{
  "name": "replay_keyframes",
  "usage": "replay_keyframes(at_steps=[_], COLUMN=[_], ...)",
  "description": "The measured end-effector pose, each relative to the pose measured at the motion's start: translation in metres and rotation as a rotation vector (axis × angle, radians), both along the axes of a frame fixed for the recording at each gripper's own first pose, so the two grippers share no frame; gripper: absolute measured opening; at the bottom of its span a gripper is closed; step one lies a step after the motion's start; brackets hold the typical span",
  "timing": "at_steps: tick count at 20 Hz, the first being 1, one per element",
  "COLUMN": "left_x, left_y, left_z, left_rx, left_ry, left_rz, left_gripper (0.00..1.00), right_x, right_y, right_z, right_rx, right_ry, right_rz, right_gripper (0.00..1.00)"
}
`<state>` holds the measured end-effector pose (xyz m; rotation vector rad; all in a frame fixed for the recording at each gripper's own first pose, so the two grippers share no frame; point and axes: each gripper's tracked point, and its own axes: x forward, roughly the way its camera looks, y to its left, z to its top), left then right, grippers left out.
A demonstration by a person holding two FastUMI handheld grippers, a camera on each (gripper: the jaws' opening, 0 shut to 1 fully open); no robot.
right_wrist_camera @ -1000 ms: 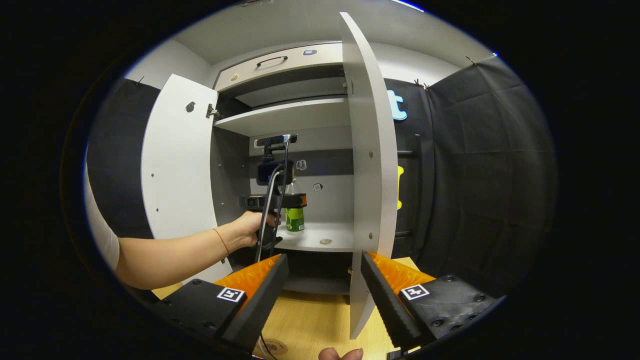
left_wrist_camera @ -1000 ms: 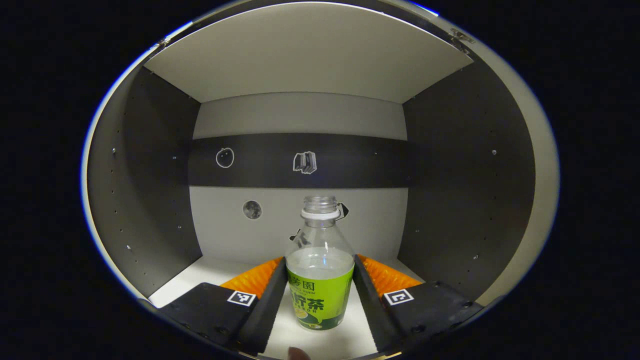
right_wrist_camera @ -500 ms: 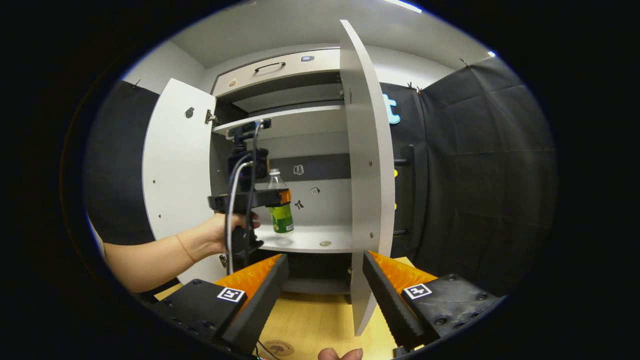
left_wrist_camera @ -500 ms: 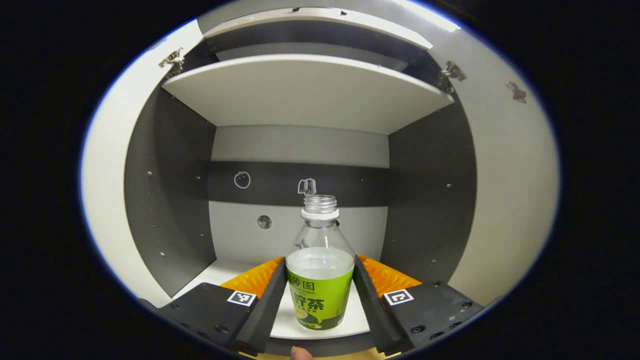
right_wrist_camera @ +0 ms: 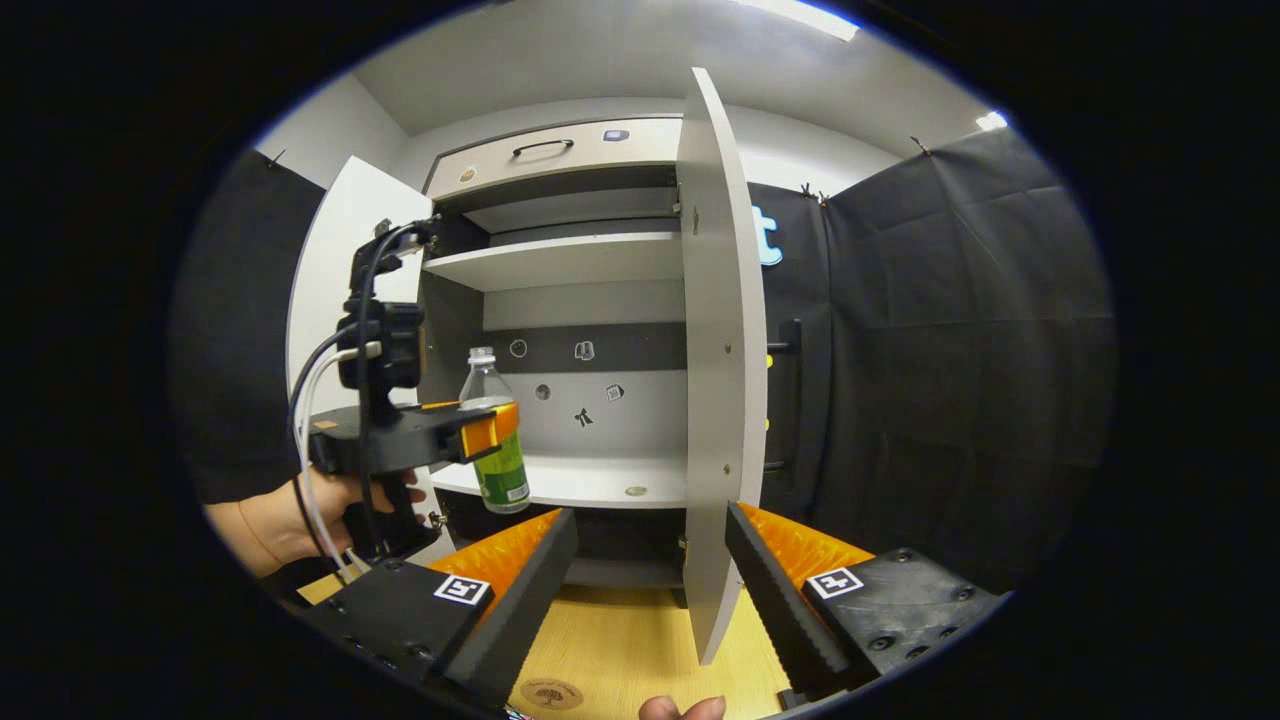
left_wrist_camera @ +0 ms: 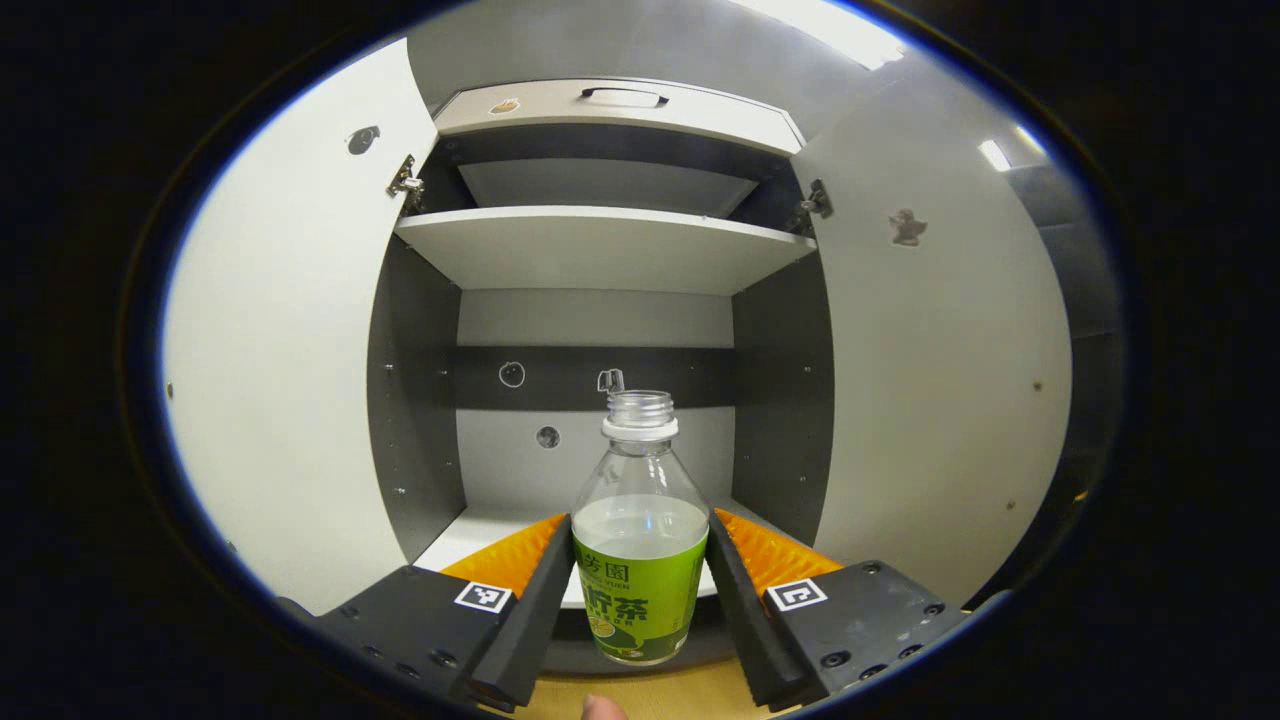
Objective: Grasp the bottle in the cabinet with the left hand and place it on the coaster, then close the right door with the right hand and the left door with the left hand.
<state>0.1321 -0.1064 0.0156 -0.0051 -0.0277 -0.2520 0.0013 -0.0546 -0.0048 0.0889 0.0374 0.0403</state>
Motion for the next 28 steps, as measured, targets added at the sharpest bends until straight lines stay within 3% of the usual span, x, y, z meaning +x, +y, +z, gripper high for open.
replay_keyframes(at_steps=[6, 12, 22, 28], left_x=[-0.069, -0.120, -0.163, -0.168], left_y=[0.010, -0.001, -0.041, -0.045], left_z=[-0.060, -0.145, -0.264, -0.312], left_rx=[-0.073, -0.049, -0.022, -0.024], left_ry=[0.005, 0.055, 0.130, 0.203], left_rz=[-0.008, -0.045, -0.175, -0.195], left_gripper=[0.78, 0.78, 0.78, 0.79], right_x=[-0.012, -0.011, 0.008, 0.020], right_y=[0.007, 0.014, 0.018, 0.016], right_z=[0.003, 0.009, 0.022, 0.011], right_rx=[-0.039, -0.067, -0.075, -0.108], right_ry=[-0.019, -0.041, -0.062, -0.042], right_rz=[-0.001, 0.007, 0.011, 0.012], right_gripper=[0.98, 0.97, 0.97, 0.97])
